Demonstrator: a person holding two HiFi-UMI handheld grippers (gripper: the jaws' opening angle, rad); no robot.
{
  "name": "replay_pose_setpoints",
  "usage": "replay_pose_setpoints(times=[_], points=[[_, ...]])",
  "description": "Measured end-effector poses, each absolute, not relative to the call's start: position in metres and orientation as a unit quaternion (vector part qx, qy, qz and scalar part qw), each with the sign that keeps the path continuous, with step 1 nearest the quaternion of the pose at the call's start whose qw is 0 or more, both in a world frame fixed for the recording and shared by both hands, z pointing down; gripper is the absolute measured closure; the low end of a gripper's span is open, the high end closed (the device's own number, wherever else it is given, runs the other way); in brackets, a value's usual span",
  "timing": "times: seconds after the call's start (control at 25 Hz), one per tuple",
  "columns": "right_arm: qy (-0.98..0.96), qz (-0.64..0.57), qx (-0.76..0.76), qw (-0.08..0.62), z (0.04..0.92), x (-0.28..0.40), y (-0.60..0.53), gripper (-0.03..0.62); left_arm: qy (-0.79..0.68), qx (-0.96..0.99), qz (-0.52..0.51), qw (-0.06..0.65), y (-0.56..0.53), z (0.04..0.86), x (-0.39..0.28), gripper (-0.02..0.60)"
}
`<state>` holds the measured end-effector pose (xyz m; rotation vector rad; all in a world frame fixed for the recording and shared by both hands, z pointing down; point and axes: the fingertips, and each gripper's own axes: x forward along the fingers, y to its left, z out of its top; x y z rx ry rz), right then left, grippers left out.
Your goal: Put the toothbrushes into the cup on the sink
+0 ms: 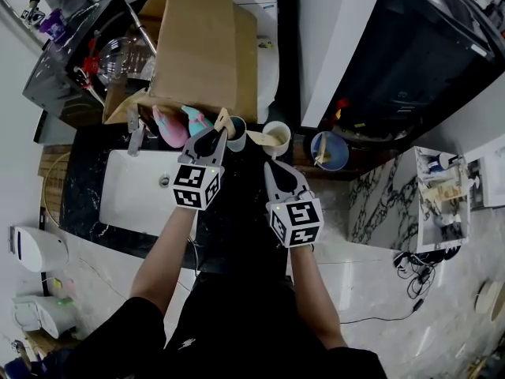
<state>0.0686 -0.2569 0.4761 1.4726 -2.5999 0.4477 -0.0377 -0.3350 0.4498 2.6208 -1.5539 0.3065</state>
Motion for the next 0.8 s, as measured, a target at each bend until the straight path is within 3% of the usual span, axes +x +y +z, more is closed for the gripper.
replay_pose_setpoints(times=[0.8], points=[[-0.860,0.159,0.480,0.072,0.492,0.062,-0.269,0.592,-0.500,0.856,0.117,0.060,-0.350,0.480,-0.035,0.551]])
